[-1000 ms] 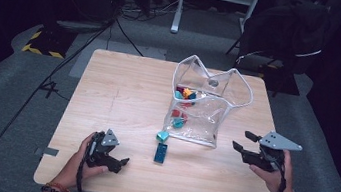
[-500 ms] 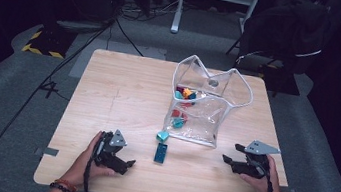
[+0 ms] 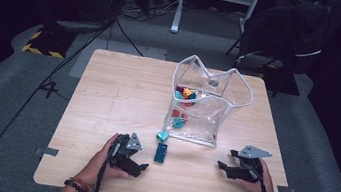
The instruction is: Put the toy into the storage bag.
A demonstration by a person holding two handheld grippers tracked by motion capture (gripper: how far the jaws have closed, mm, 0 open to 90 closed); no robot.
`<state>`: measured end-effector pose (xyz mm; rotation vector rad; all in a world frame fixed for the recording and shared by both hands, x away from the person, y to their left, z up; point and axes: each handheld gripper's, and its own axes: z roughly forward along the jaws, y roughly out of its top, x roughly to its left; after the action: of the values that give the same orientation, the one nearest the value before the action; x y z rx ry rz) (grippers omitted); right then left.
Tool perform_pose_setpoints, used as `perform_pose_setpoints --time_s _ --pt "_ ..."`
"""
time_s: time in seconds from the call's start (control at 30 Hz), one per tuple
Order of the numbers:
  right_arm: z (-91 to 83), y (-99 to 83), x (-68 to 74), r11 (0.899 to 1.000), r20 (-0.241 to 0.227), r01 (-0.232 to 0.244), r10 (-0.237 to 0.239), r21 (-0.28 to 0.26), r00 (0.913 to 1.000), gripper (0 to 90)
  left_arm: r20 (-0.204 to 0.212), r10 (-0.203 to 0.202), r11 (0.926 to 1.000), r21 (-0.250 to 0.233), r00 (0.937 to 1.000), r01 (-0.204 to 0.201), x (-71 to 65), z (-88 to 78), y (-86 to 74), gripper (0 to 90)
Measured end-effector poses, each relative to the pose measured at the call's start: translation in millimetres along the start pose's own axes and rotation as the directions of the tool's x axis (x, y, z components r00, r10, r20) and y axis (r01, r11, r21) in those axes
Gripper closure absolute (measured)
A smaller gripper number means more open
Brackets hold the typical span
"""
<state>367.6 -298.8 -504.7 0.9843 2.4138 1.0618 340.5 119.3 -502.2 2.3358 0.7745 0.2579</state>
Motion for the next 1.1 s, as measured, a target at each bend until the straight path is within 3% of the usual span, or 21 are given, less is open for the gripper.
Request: perform_pose_setpoints --time_s 0.07,0.2,0.33,0.5,0.73,0.87,1.0,1.1 --pt "0.2 -0.6 -0.6 1.000 -0.001 -0.009 0.009 -0.001 1.0000 25.4 0.004 0.002 1.0000 -0.005 1.0000 -0.002 -3.8 3.3 5.1 16.8" --pt "1.2 -1.1 0.7 1.000 0.009 -0.014 0.014 -0.009 0.9999 24.3 -0.004 -0.011 0.9998 -0.016 0.9999 0.011 -9.8 13.2 15.4 15.4" --pt "1.3 -1.1 0.6 1.000 0.009 -0.014 0.014 -0.009 0.9999 24.3 0.017 -0.023 0.9995 -0.020 0.9996 0.024 -16.6 19.6 24.1 15.9" --pt "1.3 -1.1 0.6 1.000 0.008 -0.015 0.015 -0.009 0.9999 24.3 -0.005 -0.017 0.9993 -0.034 0.9998 0.016 -26.2 29.7 32.5 15.5" --pt "1.3 -1.1 0.7 1.000 0.008 -0.017 0.017 -0.010 0.9998 24.4 -0.046 -0.049 0.9972 -0.058 0.9977 0.046 -26.7 36.8 38.6 16.7" --pt "1.2 -1.2 0.8 1.000 0.007 -0.016 0.016 -0.010 0.9999 24.4 -0.052 -0.062 0.9958 -0.070 0.9967 0.059 -21.9 32.3 35.5 29.6" --pt "1.1 -1.3 0.9 1.000 0.003 -0.010 0.010 -0.009 0.9999 24.4 -0.043 -0.045 0.9966 -0.071 0.9981 0.042 -16.7 25.7 30.8 42.3" --pt "1.1 -1.3 0.9 1.000 0.003 -0.010 0.010 -0.009 0.9999 24.4 -0.031 -0.029 0.9971 -0.072 0.9991 0.026 -11.4 20.1 25.7 57.5"
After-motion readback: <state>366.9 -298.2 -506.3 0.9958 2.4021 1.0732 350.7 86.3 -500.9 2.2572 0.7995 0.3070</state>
